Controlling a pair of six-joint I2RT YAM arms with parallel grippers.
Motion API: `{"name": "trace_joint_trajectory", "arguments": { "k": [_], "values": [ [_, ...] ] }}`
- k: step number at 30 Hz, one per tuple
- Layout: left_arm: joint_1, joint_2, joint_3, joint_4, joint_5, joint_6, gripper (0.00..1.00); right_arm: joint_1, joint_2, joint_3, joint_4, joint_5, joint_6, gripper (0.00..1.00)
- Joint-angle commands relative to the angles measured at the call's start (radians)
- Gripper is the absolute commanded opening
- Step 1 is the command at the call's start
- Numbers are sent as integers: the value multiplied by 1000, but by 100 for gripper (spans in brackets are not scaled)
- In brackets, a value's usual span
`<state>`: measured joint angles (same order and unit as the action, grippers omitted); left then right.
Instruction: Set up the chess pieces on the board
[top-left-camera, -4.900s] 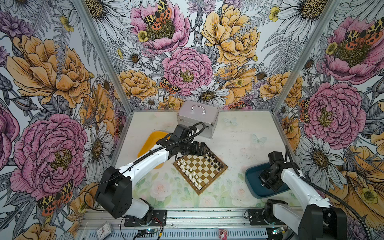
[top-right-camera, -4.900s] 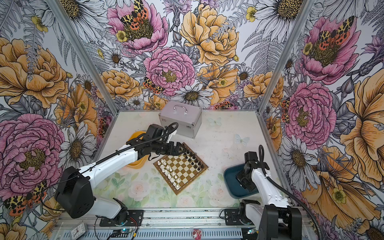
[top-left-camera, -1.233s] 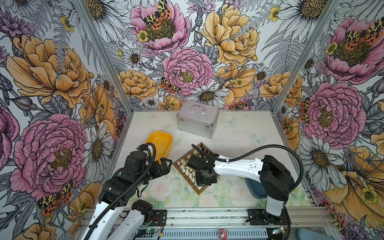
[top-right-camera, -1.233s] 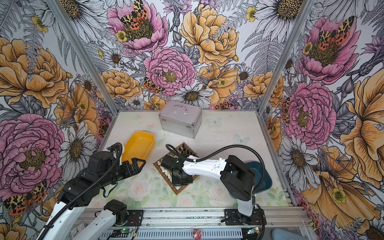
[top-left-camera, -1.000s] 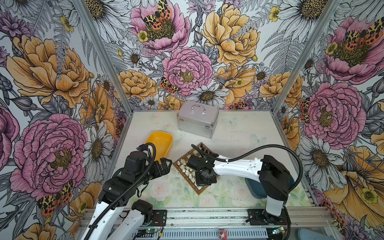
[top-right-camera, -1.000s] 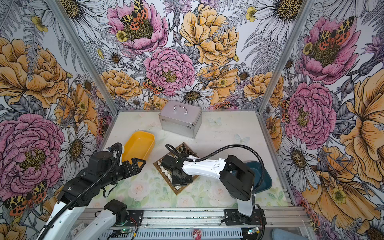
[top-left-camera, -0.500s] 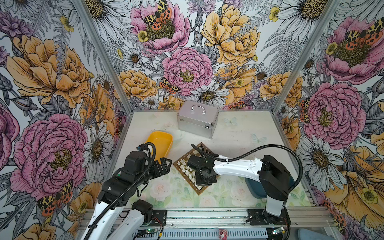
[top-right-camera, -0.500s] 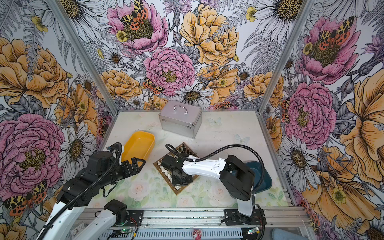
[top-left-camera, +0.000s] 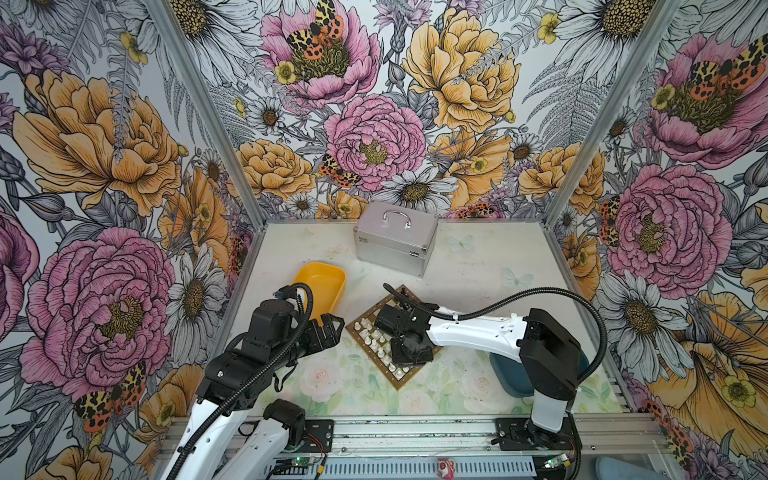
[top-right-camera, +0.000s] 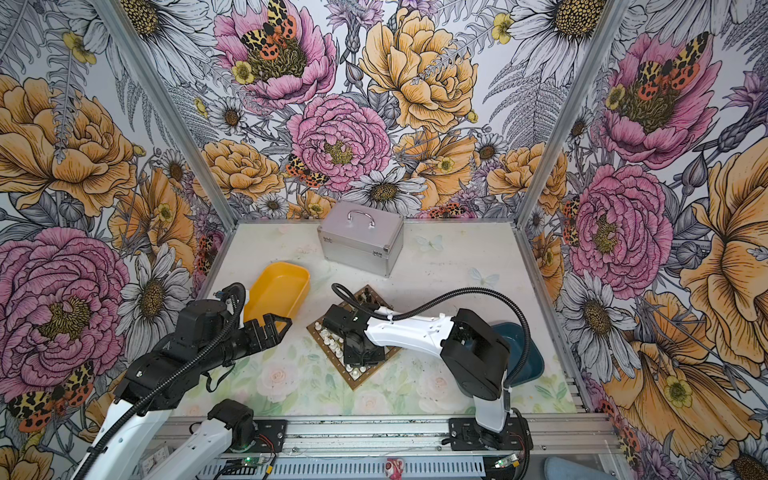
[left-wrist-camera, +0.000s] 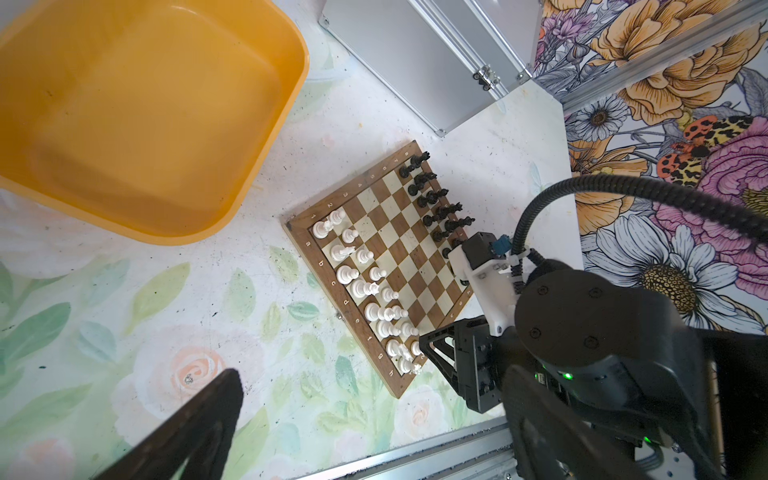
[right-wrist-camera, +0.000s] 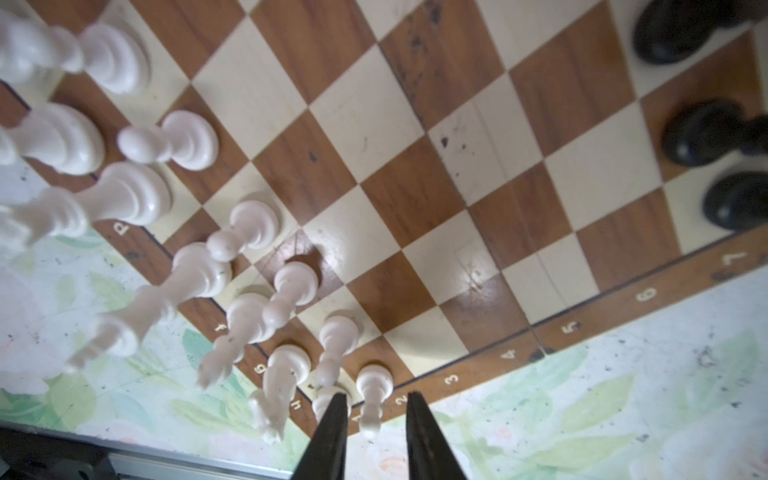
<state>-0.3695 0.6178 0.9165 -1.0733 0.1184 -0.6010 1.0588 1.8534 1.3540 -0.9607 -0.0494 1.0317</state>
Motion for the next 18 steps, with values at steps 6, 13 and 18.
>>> {"name": "trace_joint_trajectory", "arguments": {
  "k": [6,13,18],
  "values": [
    [12,7,47,22,-40,37,99,-9,-65,65,-23,44,-73,43],
    [18,83,96,49,-119,110,99,-107,-250,113,-36,200,-241,99],
    [44,171,142,169,-248,217,99,-293,-492,37,-43,372,-375,99]
  ]
}}
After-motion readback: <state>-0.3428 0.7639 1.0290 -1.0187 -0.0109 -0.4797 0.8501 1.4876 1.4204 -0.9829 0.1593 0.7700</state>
